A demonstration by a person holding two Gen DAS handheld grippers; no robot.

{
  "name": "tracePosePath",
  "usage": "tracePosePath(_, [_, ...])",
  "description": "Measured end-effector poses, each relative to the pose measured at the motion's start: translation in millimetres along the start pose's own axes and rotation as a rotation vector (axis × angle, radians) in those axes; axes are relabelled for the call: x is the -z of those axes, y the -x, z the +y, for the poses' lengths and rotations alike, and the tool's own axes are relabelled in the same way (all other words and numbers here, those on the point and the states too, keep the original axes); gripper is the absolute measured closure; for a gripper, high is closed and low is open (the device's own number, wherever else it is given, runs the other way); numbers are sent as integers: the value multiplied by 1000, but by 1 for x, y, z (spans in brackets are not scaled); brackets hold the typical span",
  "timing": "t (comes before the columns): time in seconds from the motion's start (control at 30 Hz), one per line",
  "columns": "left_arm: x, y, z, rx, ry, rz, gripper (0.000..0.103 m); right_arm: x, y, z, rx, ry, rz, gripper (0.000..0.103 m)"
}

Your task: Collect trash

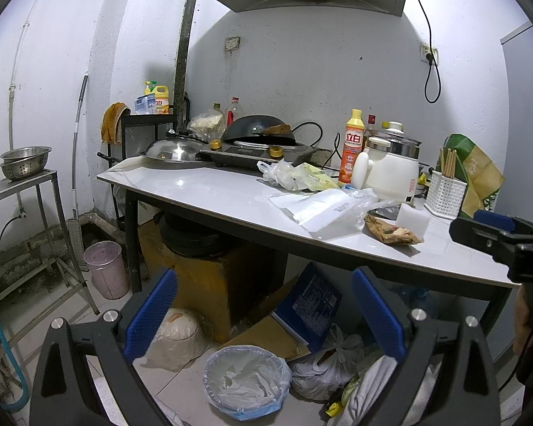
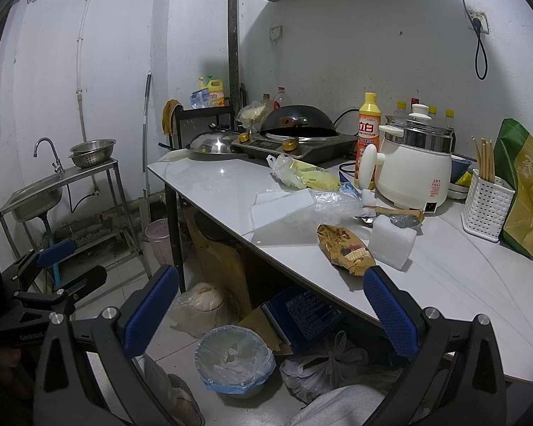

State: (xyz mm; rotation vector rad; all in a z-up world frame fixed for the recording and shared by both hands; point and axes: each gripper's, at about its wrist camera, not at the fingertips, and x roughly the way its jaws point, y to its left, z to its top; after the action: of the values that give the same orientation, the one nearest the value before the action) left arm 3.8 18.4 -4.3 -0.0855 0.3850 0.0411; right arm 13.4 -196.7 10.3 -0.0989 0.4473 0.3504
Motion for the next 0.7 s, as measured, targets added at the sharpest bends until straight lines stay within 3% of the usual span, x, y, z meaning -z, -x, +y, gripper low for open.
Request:
tracePosePath(0.4, [-3,-2,2,-11,5,2,4,-2,1,-2,4,-3,7,0])
tracePosePath(0.7, [-17,-21,0,33,3,49,0,-11,-9,-10,25,-21,16,0])
